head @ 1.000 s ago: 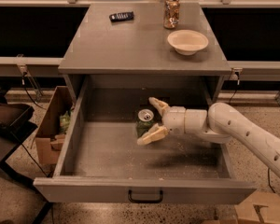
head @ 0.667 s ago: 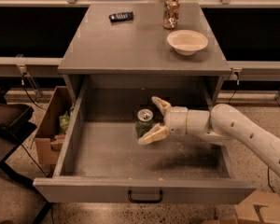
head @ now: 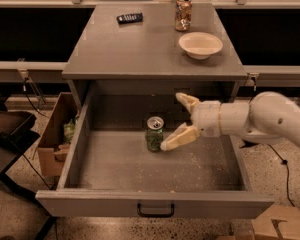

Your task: Place green can into top drawer

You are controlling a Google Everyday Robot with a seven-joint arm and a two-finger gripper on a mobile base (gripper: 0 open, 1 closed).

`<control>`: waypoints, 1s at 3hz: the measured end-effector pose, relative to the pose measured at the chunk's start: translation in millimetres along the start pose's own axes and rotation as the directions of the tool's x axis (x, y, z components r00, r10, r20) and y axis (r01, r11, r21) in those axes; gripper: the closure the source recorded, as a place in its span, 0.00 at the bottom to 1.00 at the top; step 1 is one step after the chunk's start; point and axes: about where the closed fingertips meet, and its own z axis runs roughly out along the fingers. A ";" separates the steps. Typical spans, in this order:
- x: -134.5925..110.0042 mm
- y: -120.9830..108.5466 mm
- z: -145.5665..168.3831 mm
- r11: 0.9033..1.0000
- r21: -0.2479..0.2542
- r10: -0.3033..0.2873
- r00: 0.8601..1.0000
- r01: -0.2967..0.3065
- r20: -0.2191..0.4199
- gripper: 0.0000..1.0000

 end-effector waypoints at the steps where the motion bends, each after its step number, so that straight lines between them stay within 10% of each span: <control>1: -46.8 -4.0 -38.1 0.998 -0.032 -0.066 0.978 0.061 -0.197 0.00; 2: -128.0 -14.4 -87.1 0.983 -0.036 -0.173 0.864 0.178 -0.473 0.00; 3: -168.5 -24.2 -113.8 0.963 0.046 -0.185 0.774 0.266 -0.606 0.00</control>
Offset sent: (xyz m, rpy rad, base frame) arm -0.0153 -0.0613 0.2298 -0.7832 -0.0168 -0.0026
